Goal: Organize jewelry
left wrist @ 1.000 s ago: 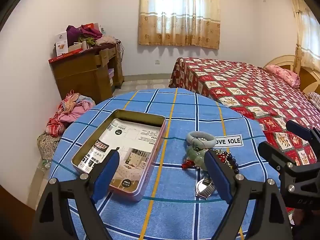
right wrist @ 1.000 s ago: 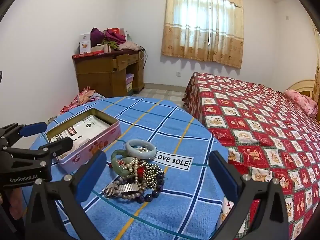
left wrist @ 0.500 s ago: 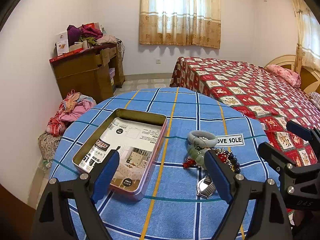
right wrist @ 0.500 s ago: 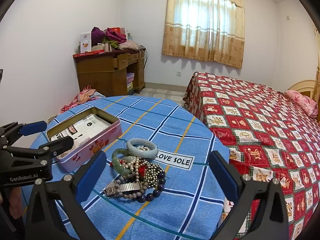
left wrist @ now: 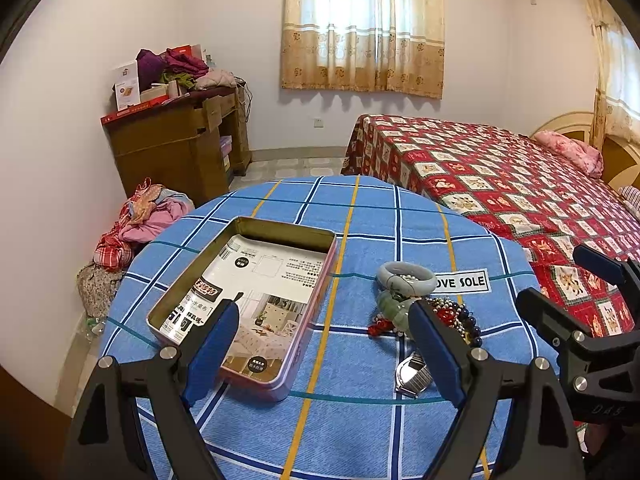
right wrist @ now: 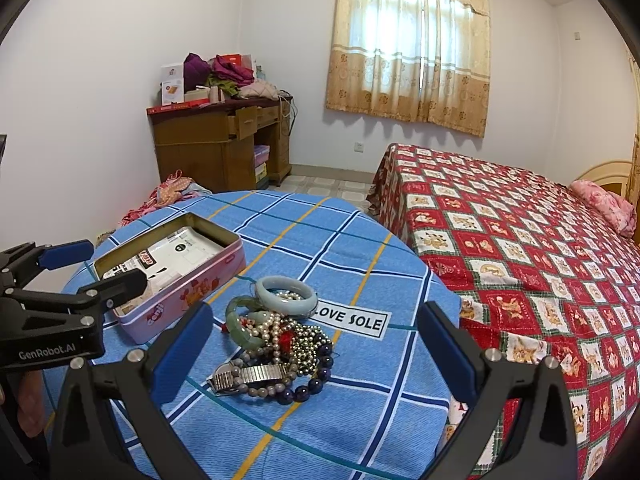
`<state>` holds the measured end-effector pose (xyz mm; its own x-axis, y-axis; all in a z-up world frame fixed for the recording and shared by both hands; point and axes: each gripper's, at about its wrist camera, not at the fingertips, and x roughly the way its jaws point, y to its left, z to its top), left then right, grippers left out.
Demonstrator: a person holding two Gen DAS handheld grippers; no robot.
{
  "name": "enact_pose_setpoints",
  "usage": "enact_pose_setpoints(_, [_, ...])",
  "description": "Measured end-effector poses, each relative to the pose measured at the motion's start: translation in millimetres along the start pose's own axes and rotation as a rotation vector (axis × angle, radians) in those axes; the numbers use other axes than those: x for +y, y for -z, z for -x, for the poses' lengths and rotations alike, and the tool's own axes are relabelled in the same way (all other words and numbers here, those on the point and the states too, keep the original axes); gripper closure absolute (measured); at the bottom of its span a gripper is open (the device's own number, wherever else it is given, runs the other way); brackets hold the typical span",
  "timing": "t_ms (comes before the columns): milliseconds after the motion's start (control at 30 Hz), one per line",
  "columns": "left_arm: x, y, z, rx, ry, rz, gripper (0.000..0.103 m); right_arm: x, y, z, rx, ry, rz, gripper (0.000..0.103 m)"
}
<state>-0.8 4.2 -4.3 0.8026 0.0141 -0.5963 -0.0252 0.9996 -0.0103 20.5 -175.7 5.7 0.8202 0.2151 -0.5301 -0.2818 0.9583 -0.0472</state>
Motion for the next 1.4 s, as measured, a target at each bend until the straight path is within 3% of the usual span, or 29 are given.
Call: enact_pose_setpoints(1400, [4.6, 4.7, -3.0, 0.015, -0.012, -0.001, 0.016, 9.4, 3.4, -1.9, 0.017, -0.011, 0.007, 0.0])
